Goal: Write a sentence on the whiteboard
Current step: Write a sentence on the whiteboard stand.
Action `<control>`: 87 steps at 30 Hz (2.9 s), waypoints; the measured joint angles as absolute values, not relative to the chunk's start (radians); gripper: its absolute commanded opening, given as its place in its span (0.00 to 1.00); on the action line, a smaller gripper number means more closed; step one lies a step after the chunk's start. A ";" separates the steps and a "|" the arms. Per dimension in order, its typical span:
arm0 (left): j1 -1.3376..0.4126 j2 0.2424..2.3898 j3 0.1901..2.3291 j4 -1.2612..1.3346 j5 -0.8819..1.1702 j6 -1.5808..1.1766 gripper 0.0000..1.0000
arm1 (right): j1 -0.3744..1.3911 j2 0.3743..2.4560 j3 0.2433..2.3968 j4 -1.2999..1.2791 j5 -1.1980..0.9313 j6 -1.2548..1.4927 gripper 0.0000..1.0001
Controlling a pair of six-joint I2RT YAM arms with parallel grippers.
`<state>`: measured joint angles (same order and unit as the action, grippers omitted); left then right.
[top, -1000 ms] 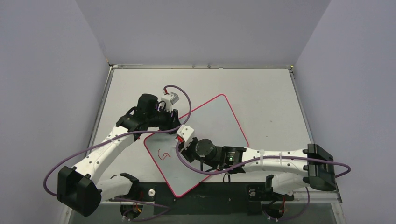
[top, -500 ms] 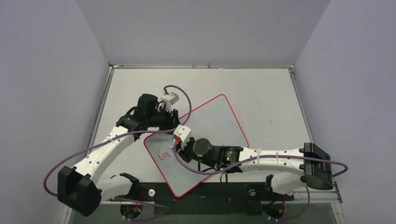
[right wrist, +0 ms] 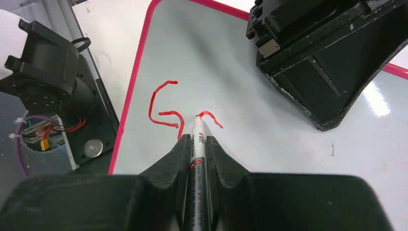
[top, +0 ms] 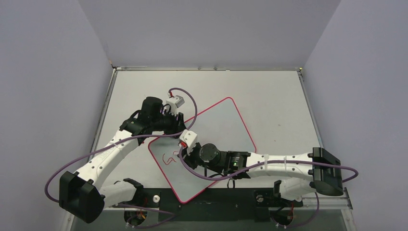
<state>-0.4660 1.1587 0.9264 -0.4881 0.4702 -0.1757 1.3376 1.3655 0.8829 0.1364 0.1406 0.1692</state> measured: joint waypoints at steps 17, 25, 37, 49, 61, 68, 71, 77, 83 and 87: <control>-0.466 1.159 0.926 -0.488 0.470 -0.176 0.00 | 1.344 1.316 0.822 0.127 0.164 0.198 0.00; -0.469 1.159 0.926 -0.483 0.469 -0.175 0.00 | 1.341 1.317 0.832 0.117 0.181 0.197 0.00; -0.470 1.159 0.926 -0.484 0.466 -0.176 0.00 | 1.322 1.331 0.881 0.089 0.216 0.187 0.00; -0.470 1.159 0.926 -0.484 0.466 -0.176 0.00 | 1.332 1.351 0.903 0.089 0.193 0.172 0.00; -0.471 1.159 0.926 -0.484 0.464 -0.176 0.00 | 1.336 1.282 0.886 0.088 0.197 0.185 0.00; -0.471 1.159 0.926 -0.484 0.464 -0.176 0.00 | 1.320 1.271 0.870 0.088 0.251 0.212 0.00; -0.471 1.159 0.926 -0.484 0.464 -0.176 0.00 | 1.309 1.271 0.864 0.088 0.273 0.223 0.00; -0.471 1.159 0.926 -0.484 0.464 -0.176 0.00 | 1.301 1.271 0.850 0.087 0.292 0.233 0.00; -0.471 1.159 0.926 -0.484 0.464 -0.176 0.00 | 1.296 1.275 0.850 0.088 0.292 0.241 0.00; -0.471 1.159 0.926 -0.484 0.462 -0.176 0.00 | 1.296 1.290 0.850 0.091 0.291 0.245 0.00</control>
<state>-0.4706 1.1587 0.9264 -0.4843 0.4622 -0.1761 1.2964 1.2903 0.8505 0.0910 0.2913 0.2447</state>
